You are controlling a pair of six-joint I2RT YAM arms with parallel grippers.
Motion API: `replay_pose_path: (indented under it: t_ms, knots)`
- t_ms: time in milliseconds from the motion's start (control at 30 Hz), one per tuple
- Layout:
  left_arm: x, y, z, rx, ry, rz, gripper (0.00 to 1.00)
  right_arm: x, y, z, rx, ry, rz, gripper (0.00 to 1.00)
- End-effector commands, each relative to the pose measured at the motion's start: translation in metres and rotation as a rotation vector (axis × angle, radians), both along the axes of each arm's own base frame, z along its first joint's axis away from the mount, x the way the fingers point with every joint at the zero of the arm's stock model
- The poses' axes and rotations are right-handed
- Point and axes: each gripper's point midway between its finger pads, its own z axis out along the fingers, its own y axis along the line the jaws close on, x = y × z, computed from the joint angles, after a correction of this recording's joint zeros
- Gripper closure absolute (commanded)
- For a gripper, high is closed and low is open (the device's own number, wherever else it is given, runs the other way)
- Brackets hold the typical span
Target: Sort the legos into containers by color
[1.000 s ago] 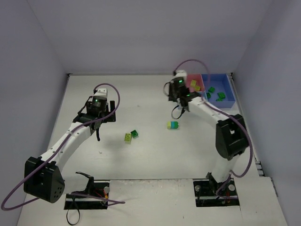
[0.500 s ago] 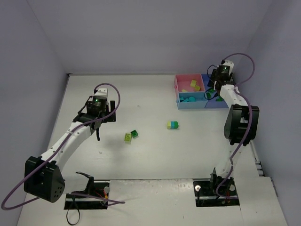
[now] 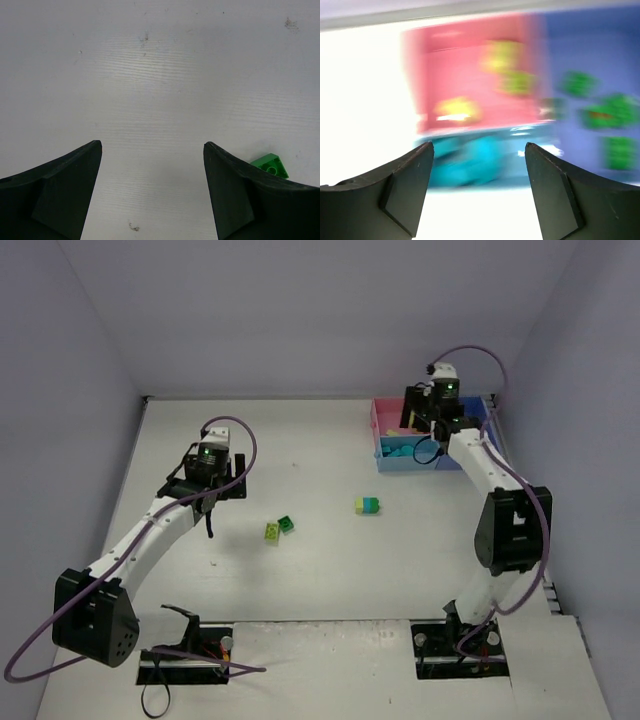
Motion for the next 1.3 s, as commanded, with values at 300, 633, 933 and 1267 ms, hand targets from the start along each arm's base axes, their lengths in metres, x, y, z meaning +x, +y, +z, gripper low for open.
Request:
replay_pose_path:
  t_ms: [300, 633, 933, 1267]
  knots:
    - [0.016, 0.005, 0.041, -0.035, -0.133, 0.033, 0.24, -0.173, 0.271, -0.005, 0.023, 0.028, 0.986, 0.27]
    - [0.014, 0.021, 0.047, -0.013, -0.16, 0.108, 0.24, -0.216, 0.329, -0.083, -0.047, 0.17, 0.943, 0.33]
    - [0.013, 0.025, 0.051, -0.014, -0.175, 0.125, 0.24, -0.226, 0.342, -0.13, -0.064, 0.245, 0.854, 0.32]
    - [0.013, 0.027, 0.052, -0.022, -0.182, 0.135, 0.24, -0.226, 0.356, -0.15, -0.067, 0.254, 0.797, 0.38]
